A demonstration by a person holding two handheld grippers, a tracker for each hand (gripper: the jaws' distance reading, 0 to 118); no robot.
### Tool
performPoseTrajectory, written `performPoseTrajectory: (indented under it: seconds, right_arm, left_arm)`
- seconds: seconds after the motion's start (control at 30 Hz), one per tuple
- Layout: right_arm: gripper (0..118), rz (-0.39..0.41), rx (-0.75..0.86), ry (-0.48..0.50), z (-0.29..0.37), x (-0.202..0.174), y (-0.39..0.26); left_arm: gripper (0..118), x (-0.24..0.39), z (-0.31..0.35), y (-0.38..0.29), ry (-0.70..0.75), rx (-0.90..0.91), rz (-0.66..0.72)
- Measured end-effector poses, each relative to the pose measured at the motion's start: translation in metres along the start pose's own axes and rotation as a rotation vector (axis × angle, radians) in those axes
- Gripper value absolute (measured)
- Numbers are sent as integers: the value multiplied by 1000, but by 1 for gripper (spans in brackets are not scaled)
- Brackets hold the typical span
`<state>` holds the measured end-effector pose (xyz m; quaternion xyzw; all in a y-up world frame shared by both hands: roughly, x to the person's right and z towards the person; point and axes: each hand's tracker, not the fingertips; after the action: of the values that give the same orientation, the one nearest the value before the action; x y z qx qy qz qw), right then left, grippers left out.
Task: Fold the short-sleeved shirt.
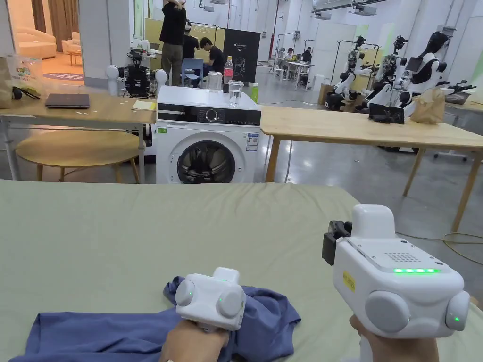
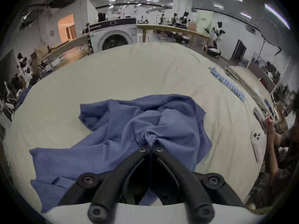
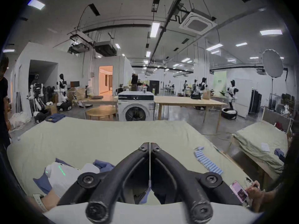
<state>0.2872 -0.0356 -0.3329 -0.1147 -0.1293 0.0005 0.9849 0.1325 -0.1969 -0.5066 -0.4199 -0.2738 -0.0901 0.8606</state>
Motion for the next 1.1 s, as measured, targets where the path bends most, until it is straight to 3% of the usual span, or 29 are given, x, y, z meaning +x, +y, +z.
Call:
performPoseTrajectory:
  seconds: [0.03,0.07,0.1,0.13,0.3,0.43,0.5,0.53,0.57,0.6,0.67,0.73,0.87,1.1]
  right_arm:
    - [0,1,-5,4,-3,-3,-2]
    - [0,0,-14,13,-5,-7,-4]
    - [0,-2,-19,28,-6,-12,-7]
    - [0,1,-22,40,-6,-17,-9]
    - [0,17,-6,112,0,-55,-24]
    - [0,4,24,175,15,-86,-37]
    - [0,15,38,188,25,-100,-44]
    - [0,16,42,196,29,-104,-47]
    - [0,22,43,201,33,-108,-50]
    - [0,28,47,198,36,-112,-53]
    - [0,58,54,196,39,-117,-56]
    - [0,77,56,192,39,-119,-58]
    - [0,98,40,192,38,-116,-61]
    - [0,57,-10,172,22,-92,-77]
  left_arm:
    - [18,-5,8,0,-7,26,6]
    - [67,-11,22,-1,-7,56,11]
    - [100,-18,41,-4,-14,78,9]
    - [111,-27,61,-7,0,127,5]
    - [111,-98,210,-59,133,427,6]
    - [111,-165,300,-136,334,541,60]
    - [109,-189,329,-176,471,567,116]
    - [90,-197,335,-187,483,564,141]
    - [20,-206,341,-199,478,555,171]
    - [0,-211,344,-207,433,559,196]
    - [0,-209,330,-212,547,485,238]
    - [0,-209,317,-211,445,477,214]
    - [0,-217,271,-194,410,389,214]
    - [0,-274,151,-125,293,91,253]
